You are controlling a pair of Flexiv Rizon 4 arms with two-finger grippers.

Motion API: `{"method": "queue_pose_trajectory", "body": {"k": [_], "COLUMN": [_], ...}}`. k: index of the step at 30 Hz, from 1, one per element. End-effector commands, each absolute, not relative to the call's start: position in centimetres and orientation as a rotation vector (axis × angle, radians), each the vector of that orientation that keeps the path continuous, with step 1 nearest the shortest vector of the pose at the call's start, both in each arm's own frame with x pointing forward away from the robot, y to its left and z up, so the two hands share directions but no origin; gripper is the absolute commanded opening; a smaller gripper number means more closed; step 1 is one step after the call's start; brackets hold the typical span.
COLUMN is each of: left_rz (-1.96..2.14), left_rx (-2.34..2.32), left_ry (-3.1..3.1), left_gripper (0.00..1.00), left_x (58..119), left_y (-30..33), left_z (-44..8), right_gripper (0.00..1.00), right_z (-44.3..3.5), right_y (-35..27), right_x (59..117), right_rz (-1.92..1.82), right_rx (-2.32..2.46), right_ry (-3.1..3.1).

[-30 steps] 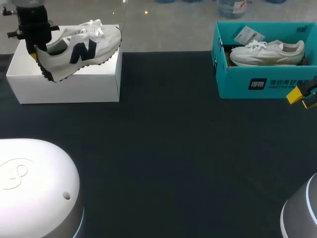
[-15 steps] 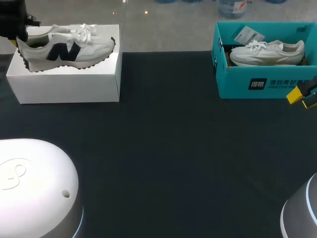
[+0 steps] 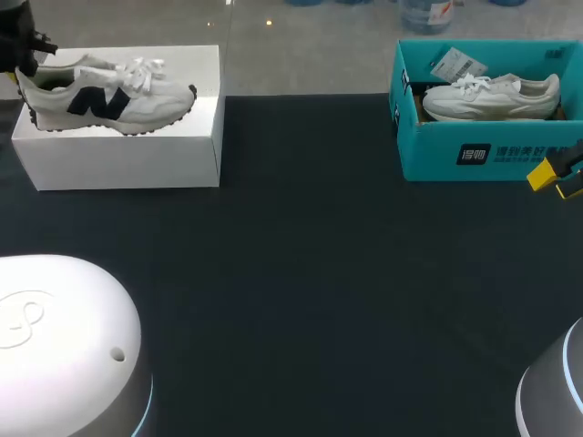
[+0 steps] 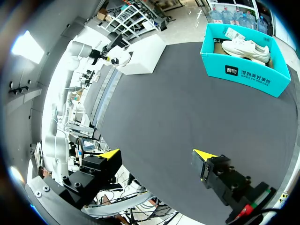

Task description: Take the shoe out of the shoebox, open the shoe tongue, remove and reinsert the insole, then place the shoe into the shoebox

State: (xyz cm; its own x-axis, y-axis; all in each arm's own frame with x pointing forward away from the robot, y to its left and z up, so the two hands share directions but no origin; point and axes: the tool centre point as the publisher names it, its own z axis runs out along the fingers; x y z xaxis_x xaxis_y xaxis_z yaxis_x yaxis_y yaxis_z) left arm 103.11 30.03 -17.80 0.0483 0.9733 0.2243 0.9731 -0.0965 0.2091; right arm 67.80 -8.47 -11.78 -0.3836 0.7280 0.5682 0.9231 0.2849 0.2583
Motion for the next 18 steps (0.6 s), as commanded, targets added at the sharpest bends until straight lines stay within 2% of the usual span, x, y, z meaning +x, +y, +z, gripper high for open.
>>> {"method": "queue_pose_trajectory", "body": {"k": [1,18], "left_rz": [0.455,0.436], "left_rx": [2.268,2.331], "left_ry": [2.152,2.127], "left_gripper": [0.0,0.0], "left_x": [104.8,109.3], "left_y": [30.3,29.6], "left_z": [-17.3,-18.5], "right_gripper": [1.0,1.0], "right_z": [-11.8,-11.8], "right_y": [-8.4,-8.4], "right_x": [67.9,67.9], "right_rz": [-0.795,-0.795], "right_rx": [-1.496,-1.496], "right_ry": [-2.22,-2.22]}}
